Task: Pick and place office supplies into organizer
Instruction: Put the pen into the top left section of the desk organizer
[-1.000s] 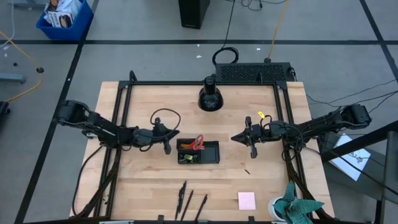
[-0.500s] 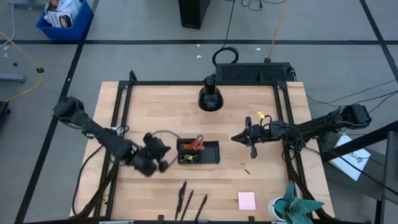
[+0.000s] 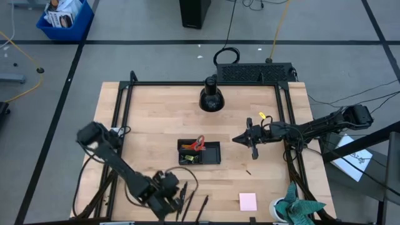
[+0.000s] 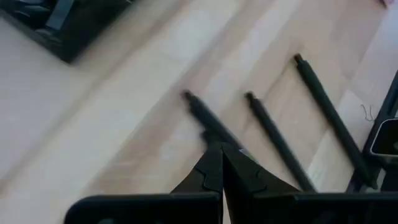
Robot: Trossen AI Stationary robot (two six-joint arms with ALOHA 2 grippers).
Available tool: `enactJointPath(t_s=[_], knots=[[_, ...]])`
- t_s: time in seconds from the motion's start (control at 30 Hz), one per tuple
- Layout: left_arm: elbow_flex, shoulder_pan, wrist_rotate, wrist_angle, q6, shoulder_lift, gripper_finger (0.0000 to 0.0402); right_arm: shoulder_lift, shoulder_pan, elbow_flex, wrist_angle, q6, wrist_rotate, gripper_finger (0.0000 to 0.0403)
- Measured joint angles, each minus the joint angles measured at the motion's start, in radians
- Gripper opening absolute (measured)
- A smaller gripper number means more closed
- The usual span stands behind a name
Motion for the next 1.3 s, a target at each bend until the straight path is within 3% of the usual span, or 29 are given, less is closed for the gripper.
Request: enactJointPath(t_s=[0.17,0.3,0.5,0.83,1.07,1.3], knots=[[0.155,0.037,0.007,-0.045,0.033,0.104,0.0001,0.0,0.0,0.0,-0.007,0.023,-0.001,0.0],[0.232,0.089,0.086,-0.083,0.045,0.142,0.0007,0.0,0.0,0.0,0.014,0.036,-0.005,0.0],[0.263,0.124,0.215,-0.029,0.073,0.154,0.006,0.0,0.0,0.0,0.042,0.03,-0.053,0.0],[0.262,0.121,0.24,0.0,0.134,0.165,0.0147,0.0,0.0,0.0,0.051,-0.006,-0.053,0.0],[0.261,0.138,0.285,0.006,0.166,0.194,0.0181,0.0,0.0,0.0,0.055,-0.005,-0.053,0.0],[0.262,0.157,0.307,0.043,0.19,0.222,0.0184,0.0,0.0,0.0,0.053,-0.004,-0.053,0.0]])
